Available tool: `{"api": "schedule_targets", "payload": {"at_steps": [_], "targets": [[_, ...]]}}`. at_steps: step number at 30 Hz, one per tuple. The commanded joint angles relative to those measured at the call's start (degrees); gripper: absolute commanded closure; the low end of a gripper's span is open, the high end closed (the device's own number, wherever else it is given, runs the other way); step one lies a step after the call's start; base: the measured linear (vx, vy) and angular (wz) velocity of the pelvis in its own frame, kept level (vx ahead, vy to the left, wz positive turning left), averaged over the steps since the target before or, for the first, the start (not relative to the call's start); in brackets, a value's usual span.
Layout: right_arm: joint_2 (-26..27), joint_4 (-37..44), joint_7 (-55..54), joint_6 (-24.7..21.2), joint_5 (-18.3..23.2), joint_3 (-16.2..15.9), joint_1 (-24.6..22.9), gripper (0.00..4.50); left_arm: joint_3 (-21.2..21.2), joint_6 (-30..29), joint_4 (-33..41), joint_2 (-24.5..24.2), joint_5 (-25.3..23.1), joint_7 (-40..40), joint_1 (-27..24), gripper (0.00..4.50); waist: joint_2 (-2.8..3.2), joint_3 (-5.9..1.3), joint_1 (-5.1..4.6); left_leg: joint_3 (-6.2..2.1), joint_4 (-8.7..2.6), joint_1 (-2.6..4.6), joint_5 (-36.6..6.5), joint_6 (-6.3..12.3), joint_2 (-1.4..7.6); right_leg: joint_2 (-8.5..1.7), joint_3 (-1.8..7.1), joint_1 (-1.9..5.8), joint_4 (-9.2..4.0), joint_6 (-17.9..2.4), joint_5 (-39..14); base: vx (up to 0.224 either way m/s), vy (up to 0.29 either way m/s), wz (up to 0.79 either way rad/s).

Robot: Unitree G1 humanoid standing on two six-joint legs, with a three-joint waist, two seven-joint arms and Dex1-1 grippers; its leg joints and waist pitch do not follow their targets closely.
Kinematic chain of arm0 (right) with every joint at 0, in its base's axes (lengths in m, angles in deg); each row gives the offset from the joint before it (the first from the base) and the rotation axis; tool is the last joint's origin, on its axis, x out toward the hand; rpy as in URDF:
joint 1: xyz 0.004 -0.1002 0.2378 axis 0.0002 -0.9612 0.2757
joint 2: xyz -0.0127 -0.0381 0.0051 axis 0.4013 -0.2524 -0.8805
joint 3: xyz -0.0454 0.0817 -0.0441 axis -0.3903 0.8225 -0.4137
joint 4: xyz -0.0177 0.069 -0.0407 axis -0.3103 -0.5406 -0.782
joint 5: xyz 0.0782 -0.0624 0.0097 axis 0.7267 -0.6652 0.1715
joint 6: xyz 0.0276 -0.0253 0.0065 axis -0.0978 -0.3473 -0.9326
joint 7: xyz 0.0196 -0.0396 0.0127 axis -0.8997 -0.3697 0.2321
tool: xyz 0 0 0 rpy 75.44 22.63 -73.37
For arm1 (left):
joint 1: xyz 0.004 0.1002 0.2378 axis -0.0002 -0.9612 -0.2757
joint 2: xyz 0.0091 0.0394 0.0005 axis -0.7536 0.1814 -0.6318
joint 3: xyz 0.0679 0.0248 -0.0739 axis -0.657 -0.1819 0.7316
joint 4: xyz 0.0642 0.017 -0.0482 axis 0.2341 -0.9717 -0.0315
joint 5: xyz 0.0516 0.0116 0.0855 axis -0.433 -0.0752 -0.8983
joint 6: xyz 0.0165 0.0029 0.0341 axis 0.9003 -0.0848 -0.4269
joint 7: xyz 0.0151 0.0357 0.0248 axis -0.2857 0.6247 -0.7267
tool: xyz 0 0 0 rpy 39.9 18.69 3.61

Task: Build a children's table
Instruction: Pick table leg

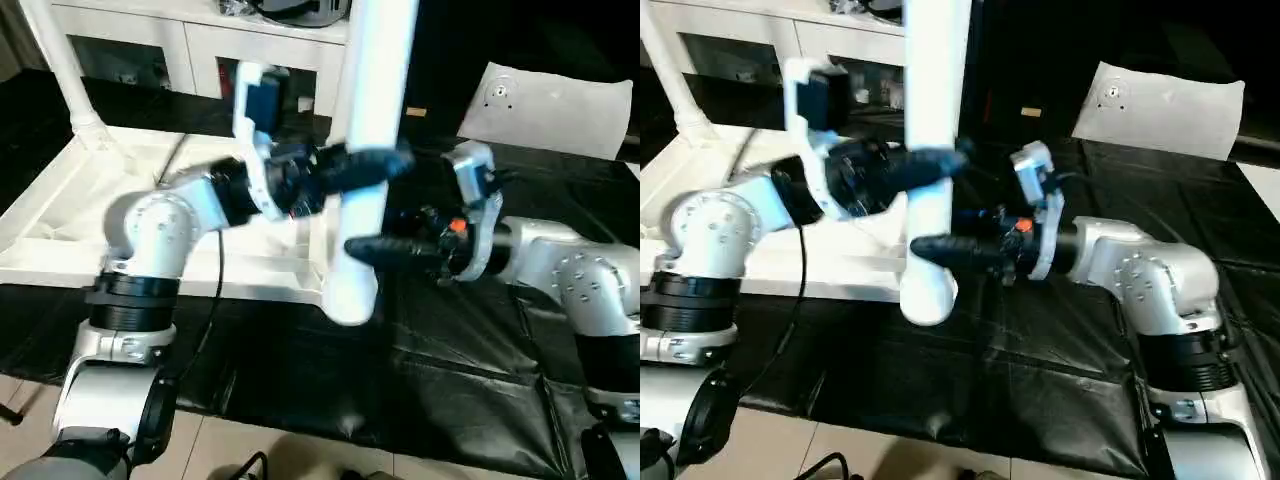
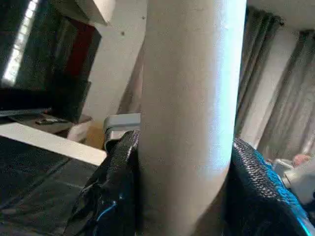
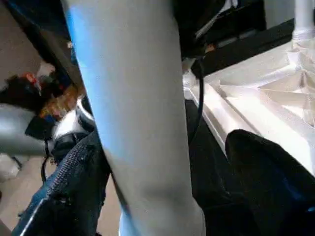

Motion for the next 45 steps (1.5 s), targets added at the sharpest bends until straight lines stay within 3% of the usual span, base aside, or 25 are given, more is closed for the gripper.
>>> {"api": "schedule_targets", "payload": {"at_steps": [1,10,16,17,34,44,45], "targets": [[-0.46,0.5,1.13,2.22,-2.06,-1.4,0.56,0.61,-1.22,-0.15,0.08,0.09,-0.47,1.56,2.04,2.62,-0.45,-4.43,0.0,-0.57,-3.4,0.35,-4.94,1.31,2.38,-4.83,3.5,3.68,-4.29,0.01,-26.8,0.0,0.0,0.0],[-1.53,0.21,5.42,5.98,-4.83,-5.07,0.72,0.61,-3.0,0.48,-1.84,0.05,-1.4,4.64,3.42,2.62,-0.54,-4.47,0.09,-0.57,-3.42,0.27,-4.52,1.8,2.53,-4.92,3.66,3.85,-3.98,-1.2,-25.1,0.0,0.0,0.0],[-1.78,0.7,8.11,5.55,-3.62,-5.42,0.46,0.61,-3.79,0.54,-2.3,-0.15,-1.58,7.01,3.86,2.62,-0.52,-4.41,0.09,-0.58,-3.41,0.24,-4.76,1.98,2.5,-4.89,3.61,3.86,-4.1,-1.14,-25.78,0.0,0.0,0.0],[-1.81,0.67,8.47,5.4,-3.41,-5.43,0.46,0.89,-3.84,0.59,-2.39,-0.13,-1.76,7.23,3.89,2.62,-0.48,-4.4,0.04,-0.59,-3.41,0.3,-4.85,1.92,2.52,-4.86,3.58,3.8,-4.11,-1.26,-25.75,0.0,0.0,0.0],[-1.2,-0.04,10.1,4.38,-2.61,-5.71,0.09,2.28,-4.67,3.6,-3.91,0.74,-4.24,8.08,4.4,2.62,-0.51,-4.45,0.13,-0.57,-3.39,0.24,-4.6,1.93,2.5,-4.9,3.58,3.91,-4.09,-1.53,-25.68,0.0,0.0,0.0],[-1.03,-0.14,10.2,4.14,-2.71,-5.74,-0.23,2.52,-5.17,5.4,-4.55,1.1,-6.64,6.36,4.53,2.65,-0.54,-4.54,0.1,-0.64,-3.41,0.27,-4.06,2.22,2.67,-4.91,3.64,3.88,-3.85,-1.96,-24.35,0.0,0.0,0.0],[-1.04,-0.2,10.21,4.18,-2.73,-5.71,-0.31,2.52,-5.53,5.9,-4.55,1.13,-7.51,5.71,4.49,2.65,-1.05,-4.55,0.0,-0.53,-3.34,0.17,-4.03,2.29,2.58,-4.87,3.68,3.91,-3.87,-1.79,-24.4,0.0,0.0,0.0]]}}
